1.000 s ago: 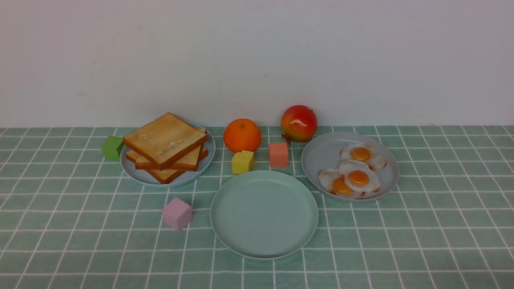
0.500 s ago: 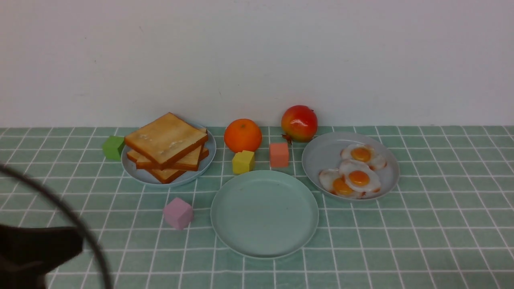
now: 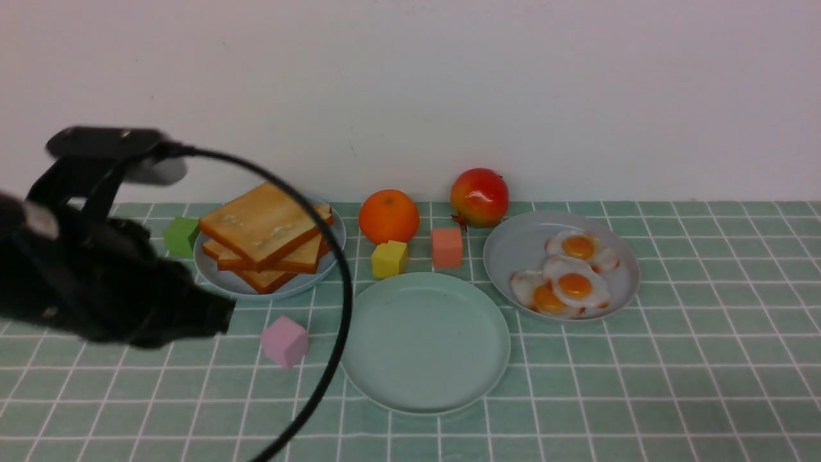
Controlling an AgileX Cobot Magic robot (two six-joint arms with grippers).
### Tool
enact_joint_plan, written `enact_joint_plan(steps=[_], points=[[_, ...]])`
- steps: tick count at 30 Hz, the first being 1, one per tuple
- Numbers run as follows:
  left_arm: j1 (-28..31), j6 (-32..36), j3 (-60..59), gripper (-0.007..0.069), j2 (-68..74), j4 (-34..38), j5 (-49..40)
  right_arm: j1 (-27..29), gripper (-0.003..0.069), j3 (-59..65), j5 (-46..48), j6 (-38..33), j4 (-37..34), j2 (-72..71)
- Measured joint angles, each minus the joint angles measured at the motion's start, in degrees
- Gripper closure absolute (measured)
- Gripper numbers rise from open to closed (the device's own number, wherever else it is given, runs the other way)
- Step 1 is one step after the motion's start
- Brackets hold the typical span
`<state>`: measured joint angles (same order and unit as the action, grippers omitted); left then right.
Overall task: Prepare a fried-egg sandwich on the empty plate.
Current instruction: Use the left arm to grab a slice of bread
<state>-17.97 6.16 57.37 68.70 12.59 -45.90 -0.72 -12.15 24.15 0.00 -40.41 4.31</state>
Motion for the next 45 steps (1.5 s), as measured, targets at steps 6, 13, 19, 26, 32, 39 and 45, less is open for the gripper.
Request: enact_joint_plan(steps=[6,13,19,26,32,39,45], points=[[-3.8,-0.4,10.2,0.0637,11.3,-7.7,3.7,-0.5,0.0649,-27.5,26.1,-11.3,11.0,20.7],[-3.8,-0.4,28.8,0.0637,30.7,-13.3,-0.7,-13.4,0.0658,-44.9,36.8,-9.3,24.0,36.8],[-0.5,2.5,44.9,0.0637,45.5,-14.3,-6.5,-20.6,0.0658,-47.2,33.7,-9.0,26.3,39.1],[2.5,8.0,64.6,0.0526,62.2,-14.7,-10.4,-21.6,0.0656,-47.4,32.3,-9.0,26.0,39.1],[2.5,9.9,66.6,0.0301,66.1,-14.8,-7.6,-21.6,0.0654,-47.4,32.8,-9.0,25.0,39.1],[2.4,10.2,67.2,0.0181,69.4,-16.5,-5.1,-21.6,0.0650,-47.4,33.4,-9.0,24.3,39.1],[2.4,10.2,67.7,0.0257,70.4,-17.7,-5.1,-21.6,0.0648,-47.4,33.8,-9.0,23.5,39.1]])
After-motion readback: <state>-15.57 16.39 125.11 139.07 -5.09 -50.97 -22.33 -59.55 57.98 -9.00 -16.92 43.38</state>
